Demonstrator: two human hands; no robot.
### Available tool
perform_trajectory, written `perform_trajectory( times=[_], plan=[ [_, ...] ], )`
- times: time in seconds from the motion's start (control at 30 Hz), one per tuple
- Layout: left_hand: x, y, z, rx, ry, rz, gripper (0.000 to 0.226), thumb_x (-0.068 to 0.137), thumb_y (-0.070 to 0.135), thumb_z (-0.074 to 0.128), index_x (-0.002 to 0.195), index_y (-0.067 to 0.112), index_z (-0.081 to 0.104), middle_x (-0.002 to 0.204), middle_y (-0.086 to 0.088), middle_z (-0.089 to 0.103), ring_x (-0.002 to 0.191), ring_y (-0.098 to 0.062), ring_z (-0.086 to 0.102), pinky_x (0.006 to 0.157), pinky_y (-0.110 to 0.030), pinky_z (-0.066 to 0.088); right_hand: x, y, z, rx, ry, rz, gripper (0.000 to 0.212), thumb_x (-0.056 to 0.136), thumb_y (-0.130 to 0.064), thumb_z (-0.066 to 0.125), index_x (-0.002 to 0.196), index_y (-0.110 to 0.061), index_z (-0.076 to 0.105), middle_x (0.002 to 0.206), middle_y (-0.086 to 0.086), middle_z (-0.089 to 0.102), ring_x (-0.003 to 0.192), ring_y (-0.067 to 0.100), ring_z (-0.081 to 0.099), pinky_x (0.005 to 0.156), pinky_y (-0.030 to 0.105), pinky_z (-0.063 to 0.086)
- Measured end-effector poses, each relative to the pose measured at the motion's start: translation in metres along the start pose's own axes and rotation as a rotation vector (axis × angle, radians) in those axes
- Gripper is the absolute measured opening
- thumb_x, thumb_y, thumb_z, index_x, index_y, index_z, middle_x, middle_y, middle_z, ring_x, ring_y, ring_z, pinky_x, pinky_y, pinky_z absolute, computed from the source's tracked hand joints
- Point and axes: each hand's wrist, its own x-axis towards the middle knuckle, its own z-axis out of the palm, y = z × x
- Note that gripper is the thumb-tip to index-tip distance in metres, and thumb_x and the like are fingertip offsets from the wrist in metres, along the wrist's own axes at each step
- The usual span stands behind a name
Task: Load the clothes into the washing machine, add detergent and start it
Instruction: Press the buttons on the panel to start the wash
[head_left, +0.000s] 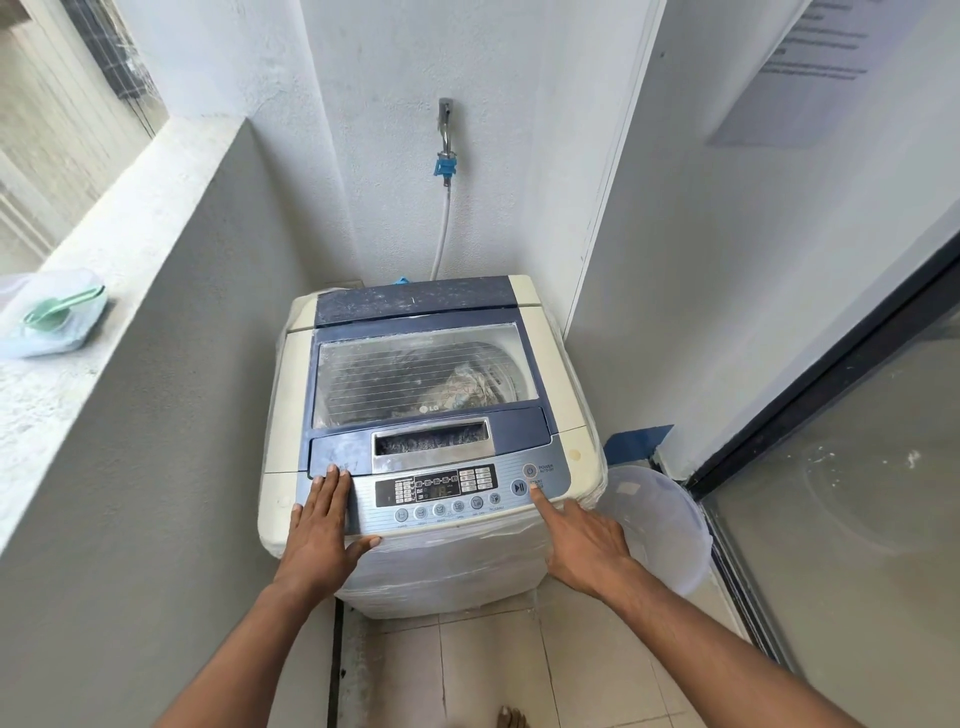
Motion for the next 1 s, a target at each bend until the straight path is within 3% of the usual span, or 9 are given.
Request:
perform_trajectory(
  times=[0.23,0.57,0.83,1.0],
  plan=[
    [-0.001,0.000,-0.004,-0.006,-0.013,0.011,0.108,0.095,0.057,0.065,0.166,0.016,-0.005,0.174,0.004,-0.014,0.161,-0.019,-0.011,0.130,-0.051,0.005,-0.008,0.012,0.002,0.040,0.032,-0.019,0.089,0.093,-0.029,0.058,0.166,-0.033,0.008,0.116,0.005,0.068,0.106,0.030,0.067,0.084,0.041,0.056],
    [-0.002,0.004,-0.006,-0.006,-0.022,-0.002,0.107,0.096,0.056,0.064,0.166,0.018,-0.007,0.173,0.005,-0.016,0.162,-0.019,-0.011,0.130,-0.049,0.002,-0.005,0.009,0.010,0.109,0.031,-0.021,0.086,0.095,-0.035,0.058,0.166,-0.031,0.008,0.126,0.003,0.067,0.114,0.028,0.064,0.091,0.042,0.057],
    [-0.003,0.002,-0.005,-0.014,-0.010,0.010,0.106,0.096,0.057,0.063,0.166,0.019,-0.008,0.172,0.006,-0.017,0.159,-0.014,-0.015,0.131,-0.048,0.001,0.000,0.004,0.010,0.154,0.060,-0.011,0.080,0.097,-0.038,0.057,0.165,-0.026,0.016,0.124,0.001,0.069,0.112,0.025,0.067,0.087,0.039,0.057],
    [-0.005,0.002,-0.004,-0.031,0.009,0.019,0.105,0.096,0.057,0.063,0.166,0.021,-0.007,0.172,0.008,-0.017,0.158,-0.013,-0.015,0.131,-0.048,0.001,-0.006,-0.003,0.017,0.184,0.080,0.003,0.084,0.099,-0.042,0.055,0.166,-0.025,0.008,0.116,-0.001,0.070,0.103,0.023,0.068,0.080,0.038,0.058]
  ],
)
